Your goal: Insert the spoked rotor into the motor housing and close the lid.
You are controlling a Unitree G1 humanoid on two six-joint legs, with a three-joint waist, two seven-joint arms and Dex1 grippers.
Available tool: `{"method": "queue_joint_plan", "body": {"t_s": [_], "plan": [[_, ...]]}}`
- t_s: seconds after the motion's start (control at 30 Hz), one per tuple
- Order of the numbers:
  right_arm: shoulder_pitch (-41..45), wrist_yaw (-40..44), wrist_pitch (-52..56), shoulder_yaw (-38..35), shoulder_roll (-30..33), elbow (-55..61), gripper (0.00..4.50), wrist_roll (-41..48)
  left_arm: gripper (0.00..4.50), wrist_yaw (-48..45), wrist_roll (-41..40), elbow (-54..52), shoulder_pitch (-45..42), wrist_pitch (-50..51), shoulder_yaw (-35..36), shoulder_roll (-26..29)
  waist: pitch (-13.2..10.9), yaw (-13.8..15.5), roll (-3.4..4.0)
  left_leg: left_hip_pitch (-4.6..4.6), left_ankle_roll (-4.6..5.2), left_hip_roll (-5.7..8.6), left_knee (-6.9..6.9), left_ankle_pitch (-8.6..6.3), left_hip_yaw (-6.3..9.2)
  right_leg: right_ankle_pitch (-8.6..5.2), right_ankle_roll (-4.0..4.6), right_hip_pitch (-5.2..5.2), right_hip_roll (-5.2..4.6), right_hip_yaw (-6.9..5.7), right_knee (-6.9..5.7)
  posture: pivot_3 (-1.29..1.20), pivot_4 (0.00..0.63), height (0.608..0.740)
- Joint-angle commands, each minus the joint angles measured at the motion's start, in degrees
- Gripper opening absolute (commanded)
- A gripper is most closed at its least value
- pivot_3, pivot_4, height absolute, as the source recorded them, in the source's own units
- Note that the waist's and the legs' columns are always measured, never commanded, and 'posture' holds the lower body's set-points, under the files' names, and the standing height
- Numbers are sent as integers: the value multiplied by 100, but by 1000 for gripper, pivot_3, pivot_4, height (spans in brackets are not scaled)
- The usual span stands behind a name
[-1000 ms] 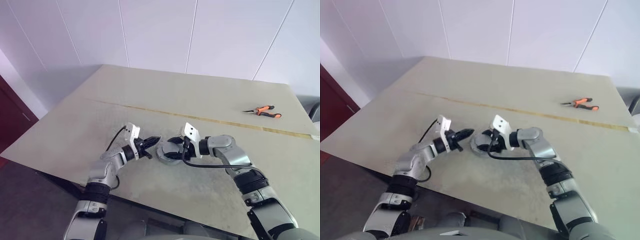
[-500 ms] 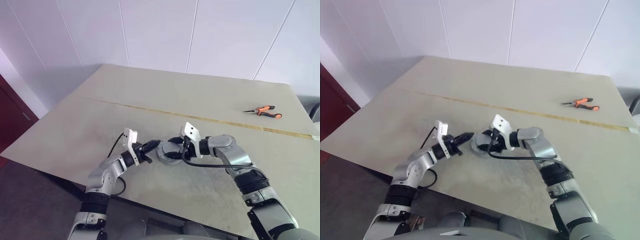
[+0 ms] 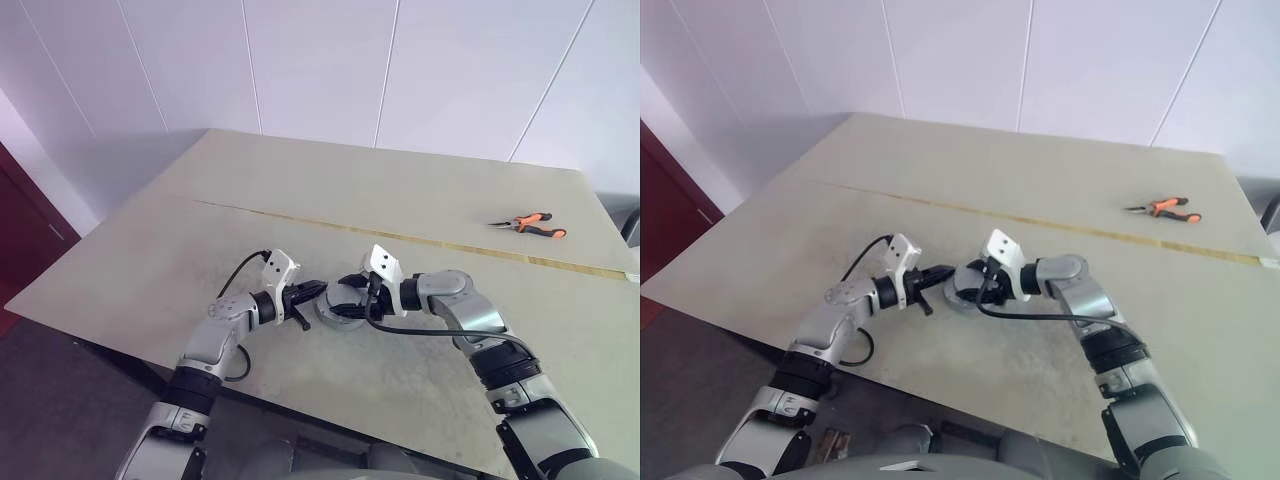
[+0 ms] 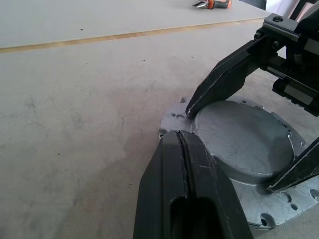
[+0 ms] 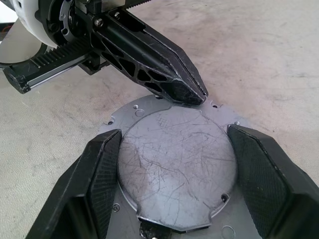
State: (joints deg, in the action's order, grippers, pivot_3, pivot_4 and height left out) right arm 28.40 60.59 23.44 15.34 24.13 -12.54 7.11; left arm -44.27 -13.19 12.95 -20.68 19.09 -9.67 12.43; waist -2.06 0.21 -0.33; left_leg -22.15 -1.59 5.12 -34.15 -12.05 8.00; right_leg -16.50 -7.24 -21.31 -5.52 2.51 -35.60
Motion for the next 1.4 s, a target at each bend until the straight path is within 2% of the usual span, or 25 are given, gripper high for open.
{"method": "queue_joint_plan", "body": {"t_s": [0.03, 0.9, 1.03, 1.4], "plan": [[-46, 28, 93, 157, -19, -5, 3033, -38, 12, -94, 11, 123, -93, -53, -63, -45, 0, 14, 0, 1, 0, 0, 0, 0, 0, 0, 0, 0, 0, 0, -2, 0, 0, 740], [15, 3, -48, 97, -61, -197, 3033, -38, 12, -958, 612, 1063, -763, -442, -555, 62, 1, 46, -3, 19, 2, -1, -7, 2, -4, -1, -3, 1, 1, 2, -41, 0, 0, 740], [-18, 122, 10, 85, -37, -92, 4450, 64, 0, -960, 629, 1091, -763, -466, -537, 55, 1, 50, -3, 21, 2, -1, -7, 2, -4, -2, -4, 4, 1, 3, -41, 0, 0, 740], [420, -231, 143, -654, -223, -404, 4450, 549, 0, -977, 610, 1094, -735, -459, -491, 74, 0, 59, -4, 17, 2, 3, -7, 2, -2, -3, -7, 2, -1, 3, -41, 0, 0, 740]]}}
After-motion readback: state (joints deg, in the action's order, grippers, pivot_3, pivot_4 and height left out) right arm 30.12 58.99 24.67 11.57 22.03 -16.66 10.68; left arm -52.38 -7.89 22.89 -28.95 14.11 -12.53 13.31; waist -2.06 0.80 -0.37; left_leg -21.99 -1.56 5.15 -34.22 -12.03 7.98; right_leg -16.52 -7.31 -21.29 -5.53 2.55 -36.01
